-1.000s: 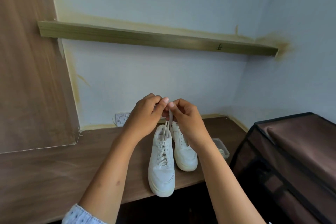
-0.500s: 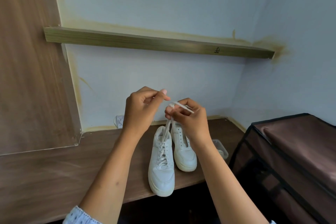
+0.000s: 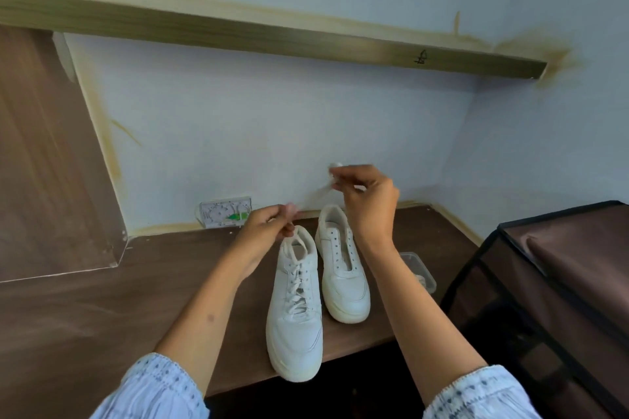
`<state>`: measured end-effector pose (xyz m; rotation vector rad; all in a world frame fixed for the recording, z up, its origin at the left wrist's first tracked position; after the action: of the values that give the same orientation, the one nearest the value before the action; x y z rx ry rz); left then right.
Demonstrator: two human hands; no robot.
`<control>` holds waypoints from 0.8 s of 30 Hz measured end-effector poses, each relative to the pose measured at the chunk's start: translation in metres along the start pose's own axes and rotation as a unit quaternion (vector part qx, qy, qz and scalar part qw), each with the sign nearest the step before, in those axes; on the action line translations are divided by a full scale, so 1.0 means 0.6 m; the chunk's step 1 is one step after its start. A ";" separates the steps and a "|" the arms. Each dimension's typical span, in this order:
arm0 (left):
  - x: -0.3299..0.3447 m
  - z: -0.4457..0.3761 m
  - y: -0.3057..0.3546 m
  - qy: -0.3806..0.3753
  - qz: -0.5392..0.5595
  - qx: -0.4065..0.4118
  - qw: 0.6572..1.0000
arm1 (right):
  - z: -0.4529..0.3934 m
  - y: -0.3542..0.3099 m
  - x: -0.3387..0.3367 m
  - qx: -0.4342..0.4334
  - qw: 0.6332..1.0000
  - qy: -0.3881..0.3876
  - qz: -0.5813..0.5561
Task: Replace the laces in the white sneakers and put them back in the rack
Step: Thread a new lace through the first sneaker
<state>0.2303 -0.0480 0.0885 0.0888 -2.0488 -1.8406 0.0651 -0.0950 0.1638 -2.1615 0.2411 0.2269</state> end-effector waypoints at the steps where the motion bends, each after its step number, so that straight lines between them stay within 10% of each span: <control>1: -0.005 -0.014 -0.011 0.021 0.023 -0.013 0.999 | 0.000 0.022 0.007 -0.015 0.998 -0.008 0.060; 7: -0.018 -0.081 -0.070 0.111 -0.125 0.067 0.984 | 0.039 0.156 0.090 -0.097 0.934 -0.223 0.263; 15: -0.006 -0.115 -0.124 -0.110 -0.444 0.043 0.888 | 0.037 0.232 0.139 -0.044 0.845 -0.390 0.364; 20: -0.024 -0.115 -0.096 -0.099 -0.451 0.146 0.875 | 0.022 0.217 0.104 -0.083 0.924 -0.286 0.239; 24: -0.043 -0.097 -0.099 -0.093 -0.419 0.077 0.900 | 0.044 0.226 0.111 -0.107 0.893 -0.372 0.230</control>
<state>0.2606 -0.1036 0.0287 1.0189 -2.5201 -2.1853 0.0926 -0.1544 0.0253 -2.0284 0.2835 1.3716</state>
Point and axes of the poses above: each hand's wrist, its own z-axis away from the middle knuckle, its own x-axis out of the palm, y = z × x, the point moved 2 cm from there along -z, towards the middle knuckle, and after that the axes turned 12 degrees about z, right-handed, at the moved point
